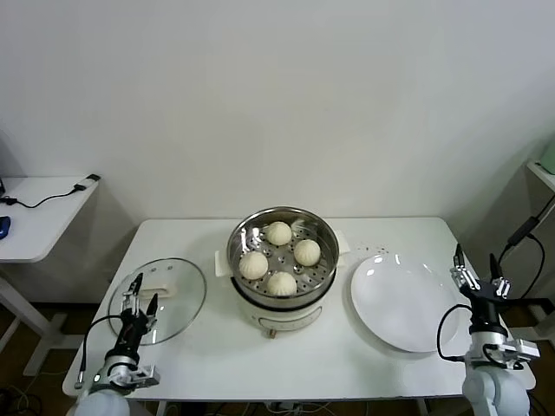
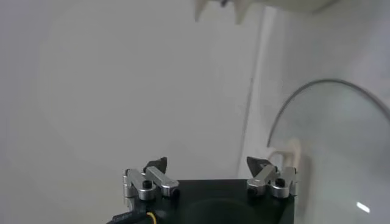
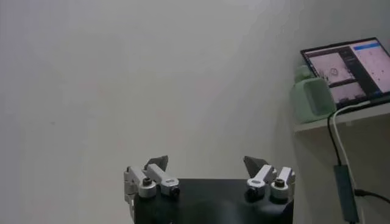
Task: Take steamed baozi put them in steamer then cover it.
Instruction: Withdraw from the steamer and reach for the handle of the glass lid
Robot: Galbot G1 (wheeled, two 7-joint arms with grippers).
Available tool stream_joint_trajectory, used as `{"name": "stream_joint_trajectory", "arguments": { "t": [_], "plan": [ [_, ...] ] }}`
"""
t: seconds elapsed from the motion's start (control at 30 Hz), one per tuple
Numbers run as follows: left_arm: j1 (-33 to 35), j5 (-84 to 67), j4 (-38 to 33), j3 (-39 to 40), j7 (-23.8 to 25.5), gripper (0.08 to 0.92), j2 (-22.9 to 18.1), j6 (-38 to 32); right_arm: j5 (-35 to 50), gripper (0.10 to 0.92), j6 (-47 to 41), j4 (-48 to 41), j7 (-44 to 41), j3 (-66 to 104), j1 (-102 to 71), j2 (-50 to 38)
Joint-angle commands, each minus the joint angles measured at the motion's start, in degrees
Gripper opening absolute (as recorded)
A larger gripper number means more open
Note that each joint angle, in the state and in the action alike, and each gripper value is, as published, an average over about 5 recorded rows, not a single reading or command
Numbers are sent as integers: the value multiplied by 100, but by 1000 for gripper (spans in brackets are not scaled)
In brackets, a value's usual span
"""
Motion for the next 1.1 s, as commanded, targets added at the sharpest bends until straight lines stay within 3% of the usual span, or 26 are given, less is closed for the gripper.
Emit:
{"name": "stream_joint_trajectory", "arguments": {
  "t": [0.03,1.1],
  "plan": [
    [-487,1013,699,-25,331,823,133,35,-5,823,62,-14,39,76,-112,49],
    [-1380,1161,1594,119,323,823,172,525,-50,823,100,-136,41,183,-127,104]
  ]
}}
